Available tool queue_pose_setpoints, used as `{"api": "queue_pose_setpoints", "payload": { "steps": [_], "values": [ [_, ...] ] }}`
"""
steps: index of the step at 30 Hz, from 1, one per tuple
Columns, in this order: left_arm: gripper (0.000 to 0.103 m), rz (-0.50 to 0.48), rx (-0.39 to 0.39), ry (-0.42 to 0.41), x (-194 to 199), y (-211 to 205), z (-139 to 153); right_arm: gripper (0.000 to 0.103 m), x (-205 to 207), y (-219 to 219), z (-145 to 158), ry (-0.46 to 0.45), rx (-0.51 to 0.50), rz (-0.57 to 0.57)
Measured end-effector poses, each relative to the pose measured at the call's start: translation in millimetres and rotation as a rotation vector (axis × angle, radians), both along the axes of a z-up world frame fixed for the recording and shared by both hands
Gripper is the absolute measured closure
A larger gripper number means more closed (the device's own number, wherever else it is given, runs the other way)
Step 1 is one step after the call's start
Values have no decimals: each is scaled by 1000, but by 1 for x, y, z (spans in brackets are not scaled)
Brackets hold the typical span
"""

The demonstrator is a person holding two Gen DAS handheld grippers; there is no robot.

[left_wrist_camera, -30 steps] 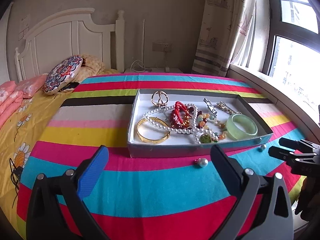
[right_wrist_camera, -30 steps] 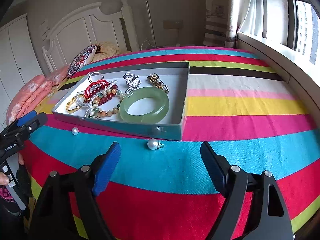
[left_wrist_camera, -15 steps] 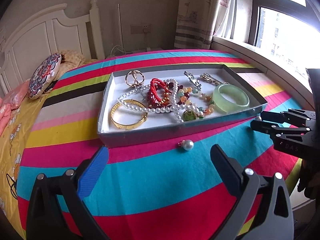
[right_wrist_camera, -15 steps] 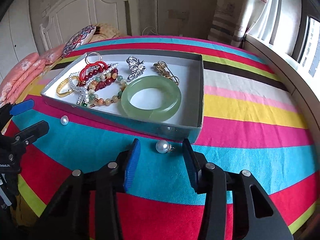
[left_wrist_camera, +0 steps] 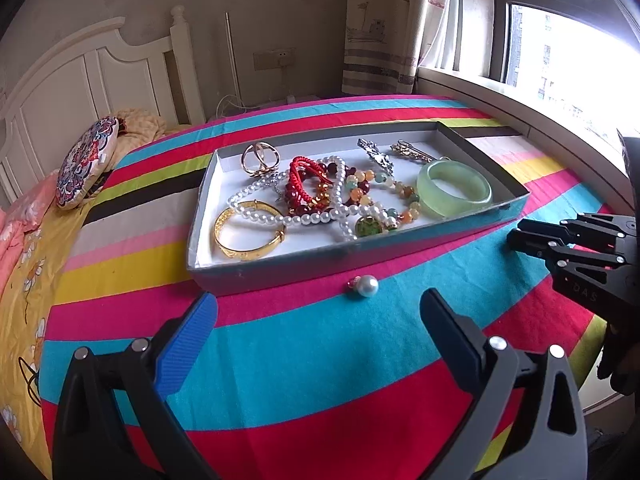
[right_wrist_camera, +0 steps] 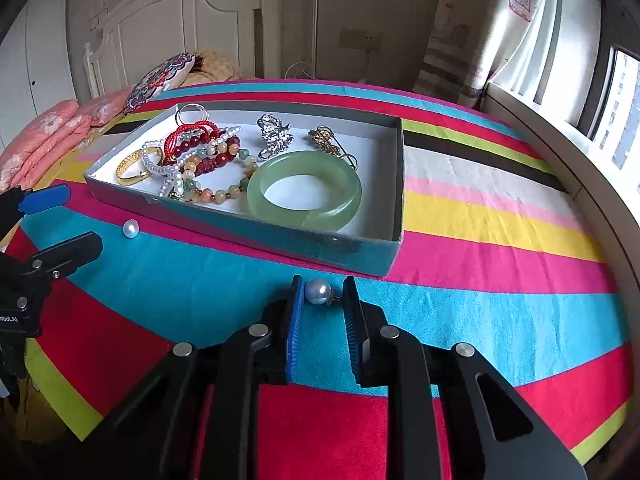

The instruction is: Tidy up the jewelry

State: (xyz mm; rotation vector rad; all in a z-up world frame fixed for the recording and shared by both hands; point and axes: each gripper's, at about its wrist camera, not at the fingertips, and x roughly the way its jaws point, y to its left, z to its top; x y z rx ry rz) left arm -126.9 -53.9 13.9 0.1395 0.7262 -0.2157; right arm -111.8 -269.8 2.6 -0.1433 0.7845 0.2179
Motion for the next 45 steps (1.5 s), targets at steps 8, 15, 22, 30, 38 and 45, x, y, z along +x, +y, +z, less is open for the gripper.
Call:
{"api": "queue_pose_setpoints", "payload": {
  "steps": [8, 15, 22, 30, 38, 45],
  "values": [
    [38, -119, -57, 69, 1, -29, -4, 82, -4, -11, -1, -5, 40, -4],
    [70, -48, -113, 147, 21, -21, -13, 82, -5, -15, -1, -9, 61, -1],
    [81, -30, -60, 144, 26, -27, -15, 82, -6, -15, -2, -12, 63, 0],
    [90, -22, -36, 134, 25, -27, -15, 82, -6, -15, -1, -13, 66, 0],
    [90, -14, -56, 119, 23, -24, -14, 82, -7, -17, 0, -16, 78, 1],
    [90, 0, -25, 60, 14, -26, -8, 82, -10, -20, 2, -16, 102, 7]
  ]
}}
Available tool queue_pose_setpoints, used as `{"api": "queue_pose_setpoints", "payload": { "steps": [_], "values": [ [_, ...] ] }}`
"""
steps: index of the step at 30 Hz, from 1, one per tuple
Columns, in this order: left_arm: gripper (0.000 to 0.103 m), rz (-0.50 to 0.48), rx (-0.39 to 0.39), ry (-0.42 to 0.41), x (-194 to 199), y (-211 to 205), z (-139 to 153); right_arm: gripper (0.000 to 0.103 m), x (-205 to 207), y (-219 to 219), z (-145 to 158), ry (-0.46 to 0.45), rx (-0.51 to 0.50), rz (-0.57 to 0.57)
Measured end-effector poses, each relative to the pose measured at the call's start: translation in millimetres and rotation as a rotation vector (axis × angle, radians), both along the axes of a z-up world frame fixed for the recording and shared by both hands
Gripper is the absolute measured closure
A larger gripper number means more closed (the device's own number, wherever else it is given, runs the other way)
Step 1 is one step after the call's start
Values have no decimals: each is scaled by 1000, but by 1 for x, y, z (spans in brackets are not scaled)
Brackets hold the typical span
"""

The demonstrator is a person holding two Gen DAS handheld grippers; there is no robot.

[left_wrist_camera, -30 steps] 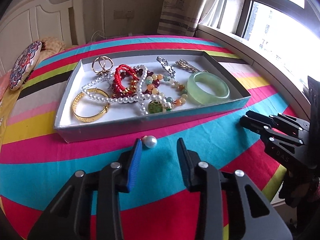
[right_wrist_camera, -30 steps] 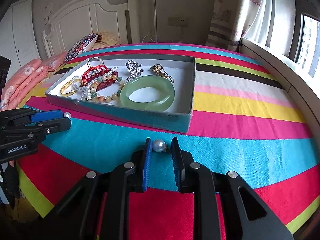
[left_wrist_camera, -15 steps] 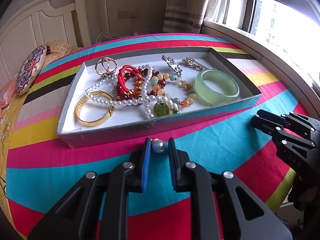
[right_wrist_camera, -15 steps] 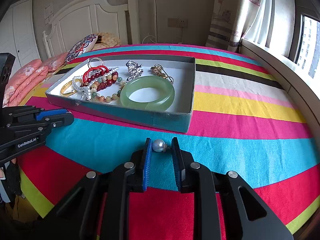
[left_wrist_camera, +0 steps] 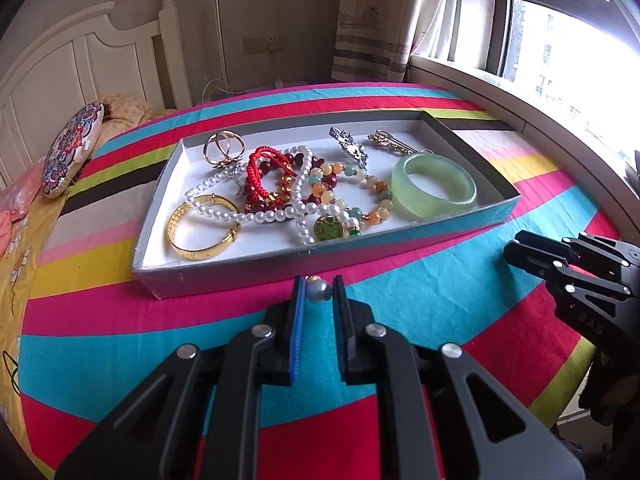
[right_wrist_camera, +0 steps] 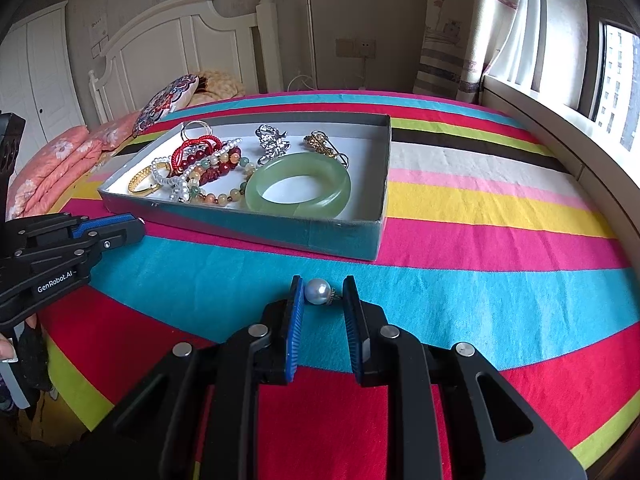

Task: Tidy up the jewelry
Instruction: 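Carry the pearl into the jade bangle in the tray and open the right tool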

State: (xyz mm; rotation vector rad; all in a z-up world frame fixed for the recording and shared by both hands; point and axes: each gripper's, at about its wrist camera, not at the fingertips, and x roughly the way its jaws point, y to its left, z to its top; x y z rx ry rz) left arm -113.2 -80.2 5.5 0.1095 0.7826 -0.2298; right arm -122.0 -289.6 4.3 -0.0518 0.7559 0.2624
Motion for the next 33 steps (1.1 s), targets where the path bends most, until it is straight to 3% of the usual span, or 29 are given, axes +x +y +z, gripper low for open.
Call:
{"api": "queue_pose_setpoints", "payload": {
  "steps": [11, 23, 28, 33],
  "values": [
    [90, 15, 19, -51, -12, 4, 11, 82, -13, 8, 18, -49, 9, 35],
    [90, -1, -12, -139, -9, -6, 47, 82, 0, 29, 47, -129, -14, 91],
    [90, -33, -72, -137, 12, -18, 62, 82, 19, 34, 52, -136, -39, 100],
    [90, -110, -178, -72, 47, -36, 68, 82, 45, 35, 48, -94, -73, 116]
  ]
}}
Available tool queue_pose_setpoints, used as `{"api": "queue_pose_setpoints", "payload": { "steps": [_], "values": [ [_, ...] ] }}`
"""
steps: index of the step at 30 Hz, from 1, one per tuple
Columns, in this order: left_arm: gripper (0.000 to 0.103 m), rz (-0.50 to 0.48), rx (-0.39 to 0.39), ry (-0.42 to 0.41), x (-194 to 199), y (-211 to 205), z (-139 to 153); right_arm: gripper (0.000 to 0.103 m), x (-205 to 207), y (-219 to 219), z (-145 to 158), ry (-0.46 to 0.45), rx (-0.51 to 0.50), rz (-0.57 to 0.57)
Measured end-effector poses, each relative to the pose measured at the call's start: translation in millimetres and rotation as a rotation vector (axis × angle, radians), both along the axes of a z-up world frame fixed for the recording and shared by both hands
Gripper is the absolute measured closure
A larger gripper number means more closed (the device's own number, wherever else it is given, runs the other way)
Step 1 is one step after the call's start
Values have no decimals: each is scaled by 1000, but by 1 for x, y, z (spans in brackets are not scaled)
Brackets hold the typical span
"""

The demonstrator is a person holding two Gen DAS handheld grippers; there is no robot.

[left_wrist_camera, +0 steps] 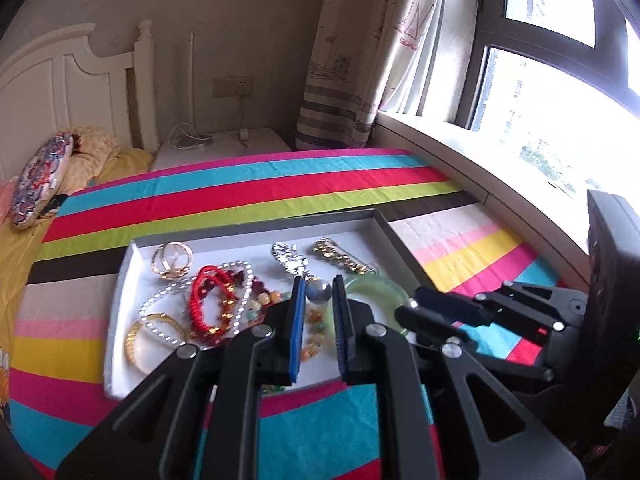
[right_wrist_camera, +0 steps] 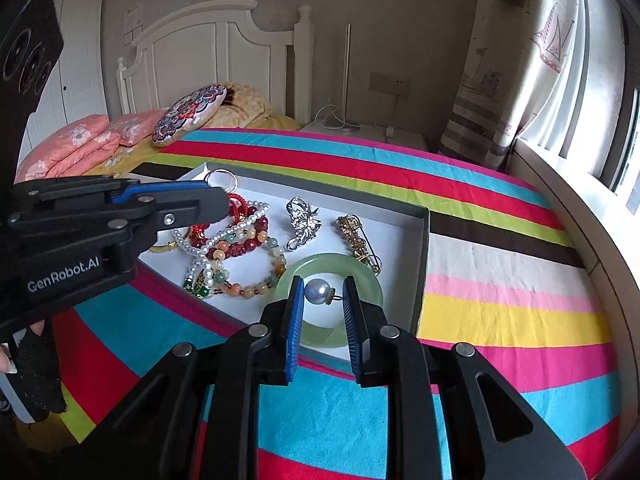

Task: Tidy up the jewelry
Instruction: 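Carry the pearl into the jade bangle in the tray and open the right tool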

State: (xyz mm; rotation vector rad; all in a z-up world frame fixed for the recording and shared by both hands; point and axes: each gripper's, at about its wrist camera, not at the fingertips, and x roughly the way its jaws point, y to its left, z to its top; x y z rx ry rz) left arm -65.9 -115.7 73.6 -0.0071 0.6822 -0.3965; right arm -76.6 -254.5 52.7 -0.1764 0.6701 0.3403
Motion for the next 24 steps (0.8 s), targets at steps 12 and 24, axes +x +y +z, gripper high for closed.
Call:
{"api": "queue_pose_setpoints", "payload": {
  "steps": [12, 24],
  "values": [
    [71, -62, -59, 139, 38, -23, -29, 77, 24, 5, -21, 63, -27, 10],
    [2, 344, 46, -166, -36, 58, 2, 17, -18, -7, -1, -18, 118, -76]
  ]
}}
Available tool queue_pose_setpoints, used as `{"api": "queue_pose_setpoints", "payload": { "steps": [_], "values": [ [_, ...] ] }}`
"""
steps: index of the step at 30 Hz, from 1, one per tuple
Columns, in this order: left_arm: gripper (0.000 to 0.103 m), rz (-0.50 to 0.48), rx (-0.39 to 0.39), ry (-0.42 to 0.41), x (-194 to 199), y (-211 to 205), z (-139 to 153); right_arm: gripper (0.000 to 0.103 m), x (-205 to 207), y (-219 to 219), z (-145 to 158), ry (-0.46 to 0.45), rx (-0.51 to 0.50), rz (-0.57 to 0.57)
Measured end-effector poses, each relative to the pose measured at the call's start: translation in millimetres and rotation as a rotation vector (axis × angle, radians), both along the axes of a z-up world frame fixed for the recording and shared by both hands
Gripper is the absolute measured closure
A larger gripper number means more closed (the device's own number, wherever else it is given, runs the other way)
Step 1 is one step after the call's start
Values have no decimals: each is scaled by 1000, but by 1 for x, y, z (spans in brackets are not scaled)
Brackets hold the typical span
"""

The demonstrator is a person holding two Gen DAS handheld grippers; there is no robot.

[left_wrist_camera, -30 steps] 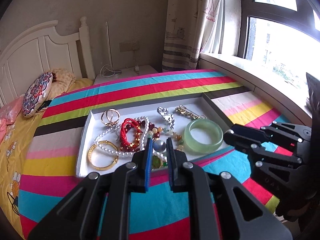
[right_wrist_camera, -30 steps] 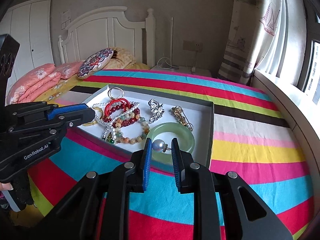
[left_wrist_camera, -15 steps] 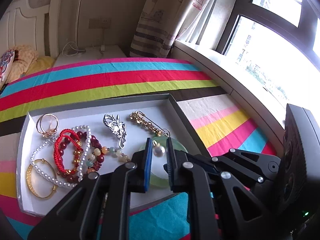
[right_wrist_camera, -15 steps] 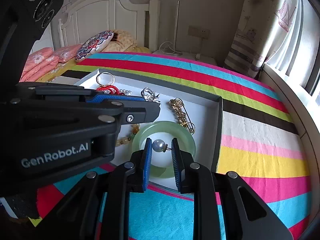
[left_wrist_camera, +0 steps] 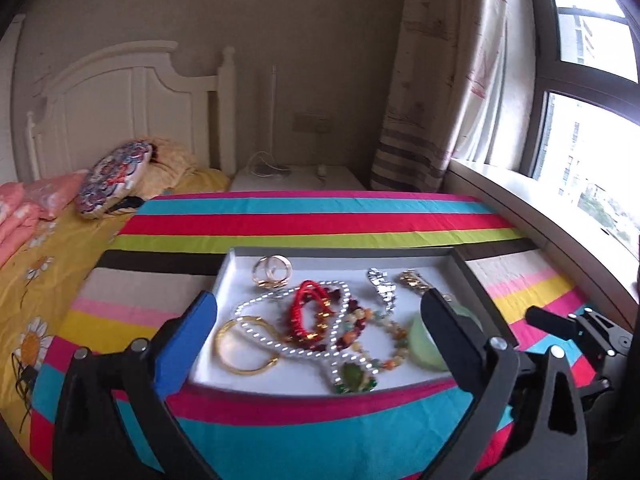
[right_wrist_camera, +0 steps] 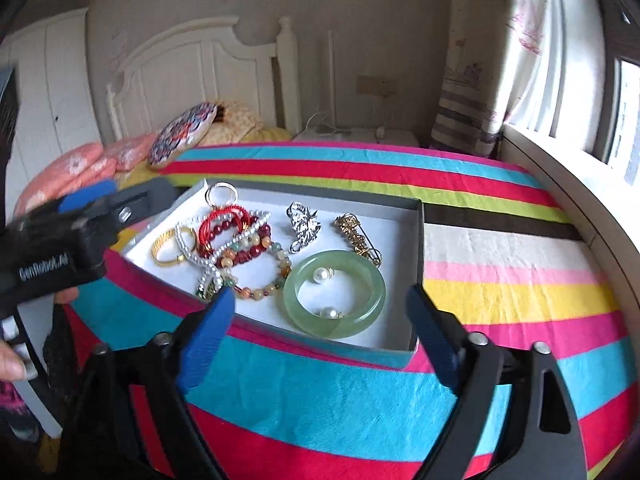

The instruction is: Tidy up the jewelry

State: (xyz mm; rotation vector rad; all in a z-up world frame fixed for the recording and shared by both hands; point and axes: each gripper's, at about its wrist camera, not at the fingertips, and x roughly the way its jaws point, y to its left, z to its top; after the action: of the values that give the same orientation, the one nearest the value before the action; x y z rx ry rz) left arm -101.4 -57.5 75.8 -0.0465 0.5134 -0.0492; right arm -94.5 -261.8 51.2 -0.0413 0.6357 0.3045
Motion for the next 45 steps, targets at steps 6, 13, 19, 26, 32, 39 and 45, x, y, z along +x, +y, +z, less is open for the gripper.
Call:
{"api": "queue_pose_setpoints", "payload": {
  "steps": [6, 13, 19, 26, 32, 39, 45],
  "values": [
    [2, 198, 124, -9, -30, 19, -22, 17, -12, 4, 0, -43, 64, -73],
    [2, 172, 93, 22, -22, 22, -39, 17, -12, 10, -7, -68, 72, -93],
    [2, 141, 78, -10, -29, 22, -41, 17, -13, 10, -10, -65, 77, -108],
    [2, 125, 42, -28, -32, 25, -40, 17, -20, 12, -8, -101, 63, -102],
    [2, 124, 37, -37, -34, 25, -40, 17, -23, 11, -8, -113, 68, -103],
    [2, 129, 47, -51, -37, 24, -39, 17, -24, 11, -8, -117, 70, -102],
    [2, 124, 62, -57, -39, 22, -38, 17, -24, 11, -8, -117, 70, -102]
  ]
}}
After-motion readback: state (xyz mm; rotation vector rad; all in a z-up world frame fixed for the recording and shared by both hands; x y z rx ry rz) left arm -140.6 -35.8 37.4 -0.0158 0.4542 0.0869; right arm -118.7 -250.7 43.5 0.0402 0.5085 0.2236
